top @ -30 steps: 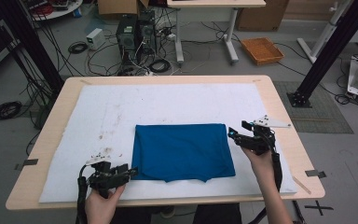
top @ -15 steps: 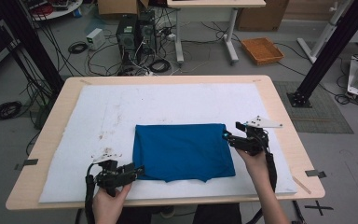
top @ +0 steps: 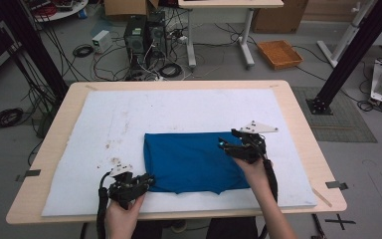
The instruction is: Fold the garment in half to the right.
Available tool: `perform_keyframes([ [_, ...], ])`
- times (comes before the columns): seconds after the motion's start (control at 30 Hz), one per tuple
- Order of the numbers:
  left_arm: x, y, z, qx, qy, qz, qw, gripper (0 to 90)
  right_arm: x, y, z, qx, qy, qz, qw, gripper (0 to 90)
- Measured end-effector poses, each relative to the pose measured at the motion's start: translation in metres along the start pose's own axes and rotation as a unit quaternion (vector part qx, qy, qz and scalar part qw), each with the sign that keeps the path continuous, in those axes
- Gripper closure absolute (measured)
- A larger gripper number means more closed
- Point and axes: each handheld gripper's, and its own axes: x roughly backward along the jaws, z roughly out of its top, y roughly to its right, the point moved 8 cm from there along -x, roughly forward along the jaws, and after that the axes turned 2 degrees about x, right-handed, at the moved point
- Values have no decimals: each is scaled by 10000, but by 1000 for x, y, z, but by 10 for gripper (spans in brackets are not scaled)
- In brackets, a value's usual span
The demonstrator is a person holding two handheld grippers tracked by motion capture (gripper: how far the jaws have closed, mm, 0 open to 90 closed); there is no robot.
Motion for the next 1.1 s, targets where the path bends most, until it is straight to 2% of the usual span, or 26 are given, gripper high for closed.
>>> perform_keyframes([
  [0.13,0,1,0,-39,19,16,10000,772,-21,-22,12,-10,-4,248,9997,400],
  [0.17,0,1,0,-39,19,16,10000,783,-21,-22,12,-10,-4,248,9997,400],
  [0.2,1,0,0,-37,29,38,10000,804,-41,-40,20,137,-132,405,9990,419],
  [0.43,1,-2,1,-47,35,86,9999,818,-86,-81,41,157,-287,891,9955,462],
  [0.6,1,-2,0,-49,41,104,9999,818,-121,-108,52,226,-603,1094,9919,515],
  [0.73,1,-2,0,-17,62,90,9999,818,-150,-127,57,315,-890,1127,9891,568],
  [0.83,2,-3,0,14,66,59,10000,818,-172,-141,56,371,-1200,1135,9856,604],
  [0.9,3,-3,-1,31,66,42,10000,815,-185,-148,56,381,-1310,1109,9844,620],
  [1.1,4,-5,-2,123,83,2,9999,779,-214,-159,52,295,-1656,976,9809,661],
])
